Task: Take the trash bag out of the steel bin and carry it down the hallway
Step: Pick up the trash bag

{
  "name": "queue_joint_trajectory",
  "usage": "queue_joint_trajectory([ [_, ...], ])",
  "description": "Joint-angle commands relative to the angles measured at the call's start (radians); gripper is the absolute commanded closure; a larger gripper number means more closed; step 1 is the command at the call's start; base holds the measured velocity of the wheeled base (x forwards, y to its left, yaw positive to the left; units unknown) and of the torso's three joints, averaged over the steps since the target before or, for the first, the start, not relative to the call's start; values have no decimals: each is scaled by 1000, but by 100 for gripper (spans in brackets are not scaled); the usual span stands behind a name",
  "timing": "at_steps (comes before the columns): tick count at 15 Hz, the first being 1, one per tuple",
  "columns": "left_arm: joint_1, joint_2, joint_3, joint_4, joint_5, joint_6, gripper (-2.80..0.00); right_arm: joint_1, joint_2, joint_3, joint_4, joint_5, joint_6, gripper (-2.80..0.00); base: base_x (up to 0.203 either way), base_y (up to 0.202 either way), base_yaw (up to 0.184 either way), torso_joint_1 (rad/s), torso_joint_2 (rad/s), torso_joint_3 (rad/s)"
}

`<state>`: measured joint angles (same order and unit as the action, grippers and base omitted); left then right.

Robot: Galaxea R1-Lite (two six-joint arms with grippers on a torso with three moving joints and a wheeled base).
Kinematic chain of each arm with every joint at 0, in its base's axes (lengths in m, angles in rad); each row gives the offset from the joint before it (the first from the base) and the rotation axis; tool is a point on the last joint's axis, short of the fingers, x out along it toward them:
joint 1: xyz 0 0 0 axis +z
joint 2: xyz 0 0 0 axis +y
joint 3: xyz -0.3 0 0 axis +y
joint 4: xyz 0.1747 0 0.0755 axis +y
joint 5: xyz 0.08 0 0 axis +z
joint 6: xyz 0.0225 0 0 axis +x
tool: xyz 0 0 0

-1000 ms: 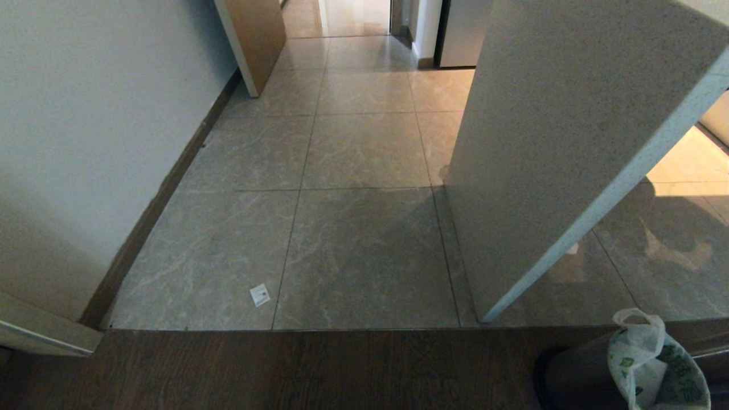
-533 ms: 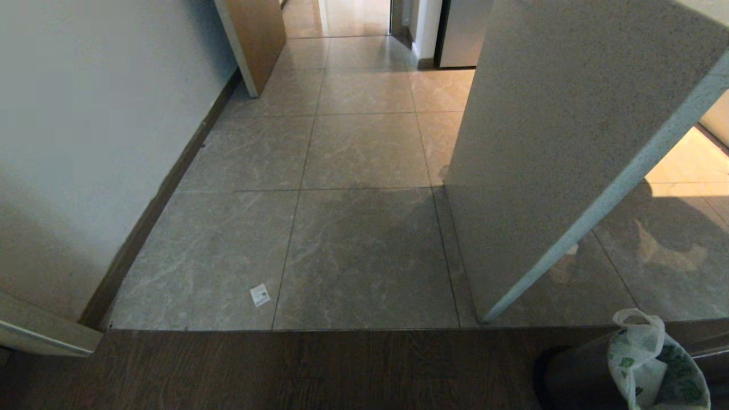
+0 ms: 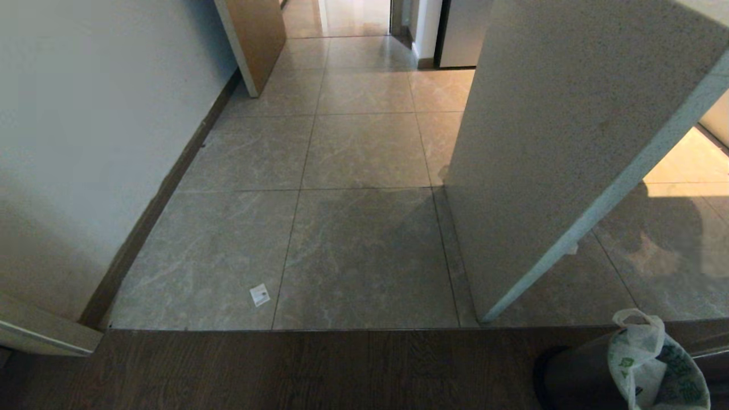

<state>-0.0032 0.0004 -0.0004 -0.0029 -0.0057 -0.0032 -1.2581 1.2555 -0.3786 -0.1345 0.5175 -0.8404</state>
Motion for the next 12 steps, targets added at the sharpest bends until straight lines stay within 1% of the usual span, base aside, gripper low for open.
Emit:
queue_joint_trajectory([
  [1,0,0,-1,-1,0,0,0,2,10,8,12,3,-5,0,0,0,0,0,0,0],
  [5,0,0,-1,0,0,0,0,6,78,4,28,3,-7,0,0,0,0,0,0,0],
  [12,0,0,-1,0,0,0,0,103,206,-22,25,-5,-8,0,0,0,0,0,0,0],
])
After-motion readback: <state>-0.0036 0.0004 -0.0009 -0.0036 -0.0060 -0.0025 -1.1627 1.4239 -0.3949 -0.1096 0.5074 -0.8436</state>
